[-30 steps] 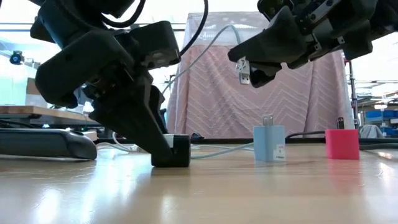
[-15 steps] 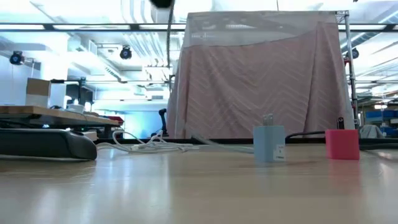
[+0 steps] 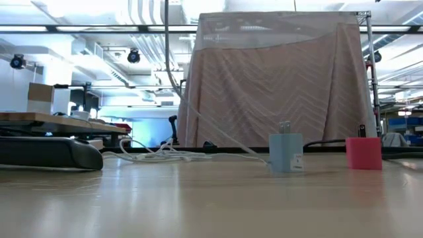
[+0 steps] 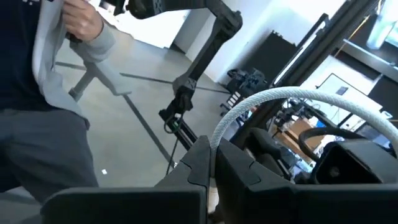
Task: Plug in charger cables
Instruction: Insert the white charger cable into the black charger adapter
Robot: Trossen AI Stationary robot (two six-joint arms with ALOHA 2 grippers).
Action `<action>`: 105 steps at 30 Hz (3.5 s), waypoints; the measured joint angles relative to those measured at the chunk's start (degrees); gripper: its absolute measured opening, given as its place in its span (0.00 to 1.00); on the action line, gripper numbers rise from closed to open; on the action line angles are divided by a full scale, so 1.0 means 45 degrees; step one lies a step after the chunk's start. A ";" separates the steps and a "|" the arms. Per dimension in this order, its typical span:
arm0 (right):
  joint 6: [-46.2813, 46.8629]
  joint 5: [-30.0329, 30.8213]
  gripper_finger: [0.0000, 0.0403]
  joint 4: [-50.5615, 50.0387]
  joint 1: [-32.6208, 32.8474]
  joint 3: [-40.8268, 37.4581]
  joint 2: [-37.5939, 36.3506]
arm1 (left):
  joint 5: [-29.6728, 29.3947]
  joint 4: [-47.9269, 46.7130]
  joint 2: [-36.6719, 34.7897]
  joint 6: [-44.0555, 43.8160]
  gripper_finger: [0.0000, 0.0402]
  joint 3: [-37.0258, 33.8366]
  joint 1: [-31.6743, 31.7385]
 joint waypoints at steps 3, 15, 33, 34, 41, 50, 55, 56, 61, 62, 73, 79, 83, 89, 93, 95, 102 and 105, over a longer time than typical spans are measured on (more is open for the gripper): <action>0.0028 -0.0150 0.00 0.0375 0.0053 0.0007 0.0084 | 0.0012 0.0226 0.0000 0.0093 0.34 -0.0005 0.0000; 0.0201 -0.0259 0.00 0.0755 0.0149 0.0007 0.0226 | 0.0061 0.0771 0.0019 0.0592 0.34 -0.0044 -0.0034; 0.0201 -0.0748 0.00 0.0622 0.0246 -0.0017 0.0246 | 0.0066 0.0970 0.0005 0.0532 0.34 -0.0044 -0.0034; 0.0201 -0.0745 0.00 0.0609 0.0246 -0.0017 0.0246 | 0.0071 0.0961 0.0005 0.0466 0.34 -0.0044 -0.0034; 0.0233 -0.0726 0.00 0.0306 0.0222 -0.0025 0.0246 | 0.0071 0.0738 0.0005 -0.0047 0.34 -0.0044 -0.0034; 0.0545 -0.0499 0.00 0.0070 0.0161 -0.0023 0.0245 | 0.0031 0.0421 -0.0010 -0.1225 0.34 -0.0044 -0.0024; 0.0560 -0.0497 0.00 -0.0205 0.0072 -0.0022 0.0223 | 0.0016 0.0311 -0.0010 -0.1215 0.34 -0.0044 -0.0024; 0.0618 -0.0497 0.00 -0.0236 0.0061 -0.0022 0.0221 | 0.0016 0.0307 -0.0010 -0.1215 0.34 -0.0044 -0.0026; 0.0720 -0.0493 0.00 -0.0274 0.0032 -0.0022 0.0197 | 0.0013 0.0295 -0.0024 -0.1110 0.34 -0.0044 -0.0029; 0.0720 -0.0492 0.00 -0.0279 0.0032 -0.0022 0.0197 | 0.0010 0.0295 -0.0024 -0.1085 0.34 -0.0044 -0.0029; 0.0575 0.0139 0.00 -0.1336 0.0032 -0.0022 -0.0267 | -0.0682 0.0270 -0.0024 -0.1351 0.34 -0.0044 -0.0017; 0.0567 0.0162 0.00 -0.1328 0.0032 -0.0030 -0.0284 | -0.1043 0.0395 -0.0024 -0.1312 0.34 -0.0044 -0.0005; 0.0511 0.0193 0.00 -0.1297 0.0032 -0.0046 -0.0289 | -0.1186 0.0493 -0.0024 -0.1312 0.34 -0.0044 0.0005; 0.0205 0.0256 0.00 -0.1672 0.0032 -0.0049 -0.0289 | -0.1036 0.0470 -0.0024 -0.1307 0.34 -0.0044 0.0015; 0.0205 0.0542 0.00 -0.1698 0.0037 -0.0051 -0.0289 | -0.0969 0.0445 -0.0024 -0.1215 0.34 -0.0044 0.0015; 0.0205 0.0614 0.00 -0.1698 0.0037 -0.0051 -0.0301 | -0.0953 0.0441 -0.0024 -0.1215 0.34 -0.0044 0.0014; 0.0293 0.0698 0.00 -0.1752 0.0037 -0.0056 -0.0347 | -0.0998 0.0440 -0.0024 -0.1275 0.34 -0.0044 0.0001; 0.0296 0.0764 0.00 -0.1759 0.0037 -0.0056 -0.0347 | -0.1283 0.0382 -0.0024 -0.1352 0.34 -0.0044 -0.0005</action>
